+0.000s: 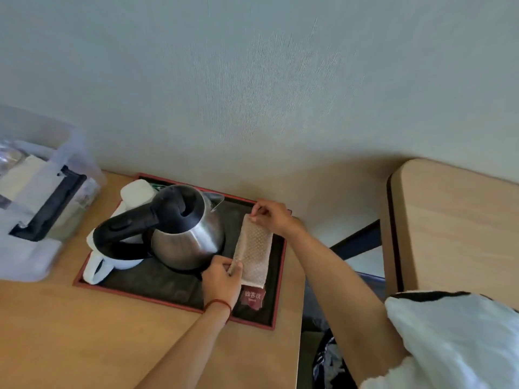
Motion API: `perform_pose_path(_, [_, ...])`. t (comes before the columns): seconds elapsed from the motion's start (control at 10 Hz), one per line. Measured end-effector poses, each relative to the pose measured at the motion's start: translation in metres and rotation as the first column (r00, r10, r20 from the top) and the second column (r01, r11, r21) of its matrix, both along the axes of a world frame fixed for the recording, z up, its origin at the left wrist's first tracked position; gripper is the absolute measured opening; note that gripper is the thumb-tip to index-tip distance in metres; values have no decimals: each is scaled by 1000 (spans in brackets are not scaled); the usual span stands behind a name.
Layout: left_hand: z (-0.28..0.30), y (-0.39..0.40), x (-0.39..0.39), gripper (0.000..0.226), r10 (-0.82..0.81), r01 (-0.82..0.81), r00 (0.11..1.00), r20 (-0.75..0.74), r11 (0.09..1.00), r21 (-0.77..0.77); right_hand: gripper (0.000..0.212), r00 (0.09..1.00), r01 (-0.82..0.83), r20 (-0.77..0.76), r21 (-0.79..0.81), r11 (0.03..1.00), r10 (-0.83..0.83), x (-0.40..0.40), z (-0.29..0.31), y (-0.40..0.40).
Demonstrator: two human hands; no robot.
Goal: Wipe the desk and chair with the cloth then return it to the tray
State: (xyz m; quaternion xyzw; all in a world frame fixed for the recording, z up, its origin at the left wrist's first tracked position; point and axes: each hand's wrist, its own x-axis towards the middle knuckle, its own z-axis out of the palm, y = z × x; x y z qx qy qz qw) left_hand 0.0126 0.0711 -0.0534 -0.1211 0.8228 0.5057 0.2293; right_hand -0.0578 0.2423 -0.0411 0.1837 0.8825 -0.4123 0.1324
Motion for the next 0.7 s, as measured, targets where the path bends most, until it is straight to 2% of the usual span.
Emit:
perform_pose_path(0.1, [3, 5, -4, 22, -165, 165, 986, 16, 965, -206, 14, 999, -35, 33, 27, 999, 34, -1, -8, 1])
perform_pose_path(0.2, [1, 12, -10, 23, -241, 250, 968, 68, 911, -327, 18, 997, -43, 71, 56, 997, 39, -3, -11, 3])
perform_pose_path(0.3, [-4, 16, -14, 22, -305, 294, 951, 48, 852, -434, 16, 999, -37, 33, 59, 998, 35, -5, -17, 5])
perform_pose_path(0.4, [-3, 18, -16, 19, -360, 315, 933, 4, 813, -490, 17, 995, -88, -39, 134, 987, 94, 0, -19, 3])
perform_pose_path(0.5, [2, 20, -13, 16, -425, 334, 904, -50, 773, -539, 21, 944, -258, -109, 343, 903, 311, 4, -20, 3])
perform_pose_path(0.6, [10, 19, -11, 22, -482, 354, 871, -95, 750, -558, 23, 890, -363, -67, 497, 788, 452, 1, -11, 5])
perform_pose_path(0.7, [16, 14, -4, 18, -501, 398, 852, -152, 809, -433, 22, 933, -325, -2, 426, 844, 360, 5, -6, 6])
